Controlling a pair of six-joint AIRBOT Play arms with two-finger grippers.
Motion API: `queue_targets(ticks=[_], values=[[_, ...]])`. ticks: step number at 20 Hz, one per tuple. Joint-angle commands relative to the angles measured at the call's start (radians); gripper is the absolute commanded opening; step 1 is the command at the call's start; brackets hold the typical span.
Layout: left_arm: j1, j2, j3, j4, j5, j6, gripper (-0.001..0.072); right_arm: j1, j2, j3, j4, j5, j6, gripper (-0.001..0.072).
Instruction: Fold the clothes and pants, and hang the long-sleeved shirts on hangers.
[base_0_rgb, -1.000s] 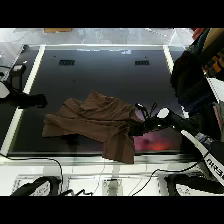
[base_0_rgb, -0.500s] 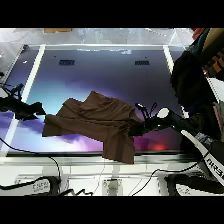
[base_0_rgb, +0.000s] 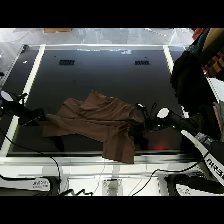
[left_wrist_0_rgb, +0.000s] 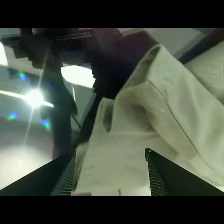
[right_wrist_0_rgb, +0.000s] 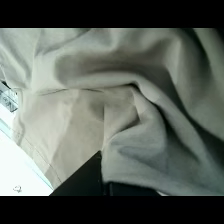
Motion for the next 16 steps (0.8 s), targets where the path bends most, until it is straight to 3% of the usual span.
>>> queue_targets(ticks=[1, 4, 5, 6, 11, 13, 16], values=[[0.002, -0.048, -0.001, 0.003, 0.044, -0.001, 0.0462, 0.001, 0.000, 0.001, 0.000, -0.003, 0.001, 0.0013], [0.002, -0.071, -0.001, -0.031, 0.068, 0.000, 0.0451, 0.001, 0.000, 0.000, 0.000, -0.006, 0.001, 0.0013], [0.002, -0.071, -0.001, -0.034, 0.081, 0.000, 0.0334, 0.001, 0.000, 0.001, 0.000, -0.008, 0.001, 0.0014], [0.002, -0.071, 0.000, -0.034, 0.088, 0.000, 0.0293, 0.001, 0.000, 0.001, 0.000, -0.013, 0.001, 0.0013], [0.002, -0.071, 0.000, -0.033, 0.095, 0.000, 0.0246, 0.001, 0.000, 0.000, 0.000, -0.014, 0.001, 0.0013], [0.002, -0.069, 0.001, -0.049, 0.094, 0.000, 0.0117, 0.001, 0.000, 0.000, 0.000, -0.014, 0.001, 0.0013], [0.002, -0.062, 0.005, -0.067, 0.087, 0.001, 0.0117, 0.001, 0.000, 0.000, 0.000, -0.014, 0.001, 0.0013]])
